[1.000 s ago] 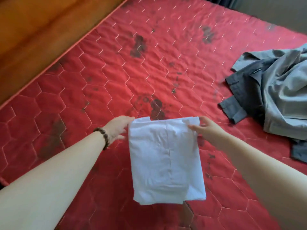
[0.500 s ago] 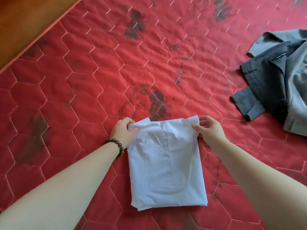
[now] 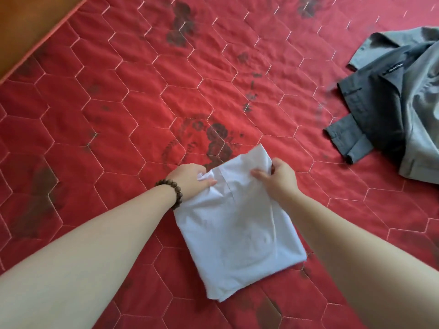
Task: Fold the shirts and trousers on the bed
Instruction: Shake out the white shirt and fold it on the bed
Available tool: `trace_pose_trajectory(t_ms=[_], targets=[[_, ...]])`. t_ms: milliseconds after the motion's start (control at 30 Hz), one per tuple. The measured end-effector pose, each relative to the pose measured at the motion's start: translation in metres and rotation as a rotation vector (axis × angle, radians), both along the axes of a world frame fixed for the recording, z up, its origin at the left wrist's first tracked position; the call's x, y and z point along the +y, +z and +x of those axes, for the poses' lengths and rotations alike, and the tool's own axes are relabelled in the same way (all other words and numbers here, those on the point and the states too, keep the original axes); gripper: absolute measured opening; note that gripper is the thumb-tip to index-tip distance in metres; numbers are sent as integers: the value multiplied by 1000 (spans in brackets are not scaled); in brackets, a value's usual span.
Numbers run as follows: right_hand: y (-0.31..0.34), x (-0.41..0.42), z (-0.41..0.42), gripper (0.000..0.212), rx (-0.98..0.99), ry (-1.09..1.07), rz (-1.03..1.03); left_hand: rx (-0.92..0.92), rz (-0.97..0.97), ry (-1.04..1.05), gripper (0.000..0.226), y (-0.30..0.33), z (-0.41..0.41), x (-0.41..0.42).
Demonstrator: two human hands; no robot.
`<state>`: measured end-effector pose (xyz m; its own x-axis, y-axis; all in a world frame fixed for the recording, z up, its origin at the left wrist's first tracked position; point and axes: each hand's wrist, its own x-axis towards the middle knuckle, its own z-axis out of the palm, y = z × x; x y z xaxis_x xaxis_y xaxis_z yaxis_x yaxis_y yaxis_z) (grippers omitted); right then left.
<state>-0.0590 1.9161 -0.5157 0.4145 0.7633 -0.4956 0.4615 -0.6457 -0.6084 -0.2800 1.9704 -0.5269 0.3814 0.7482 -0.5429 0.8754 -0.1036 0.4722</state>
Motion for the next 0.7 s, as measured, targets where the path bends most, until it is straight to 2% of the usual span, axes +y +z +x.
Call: trace_pose_trajectory(t_ms=[67, 100, 133, 200, 267, 333, 400, 500, 567, 700], targets=[[13, 27, -12, 37, -52, 136, 101, -191, 46, 195, 48, 1, -20, -7], [17, 41, -18, 29, -59, 214, 141, -235, 67, 300, 48, 3, -29, -13], [19, 51, -23, 24, -68, 292, 160, -226, 84, 384, 48, 3, -39, -20], [16, 58, -30, 45, -98, 400, 129, -112, 38, 454, 48, 3, -57, -34], [11, 45, -32, 52, -160, 402, 45, -57, -143, 484, 43, 0, -72, -44], [4, 20, -29, 54, -262, 383, -75, -115, -326, 562, 40, -5, -82, -49], [-1, -2, -24, 56, -359, 331, -223, -203, -416, 628, 38, -8, -85, -49], [-5, -22, -19, 37, -321, 264, -382, -304, -478, 675, 41, -8, -80, -51], [-6, -30, -17, 34, -266, 273, -377, -297, -489, 682, 36, -10, -77, -55], [-5, -40, -13, 27, -293, 147, -198, -223, -553, 578, 32, -11, -73, -63]])
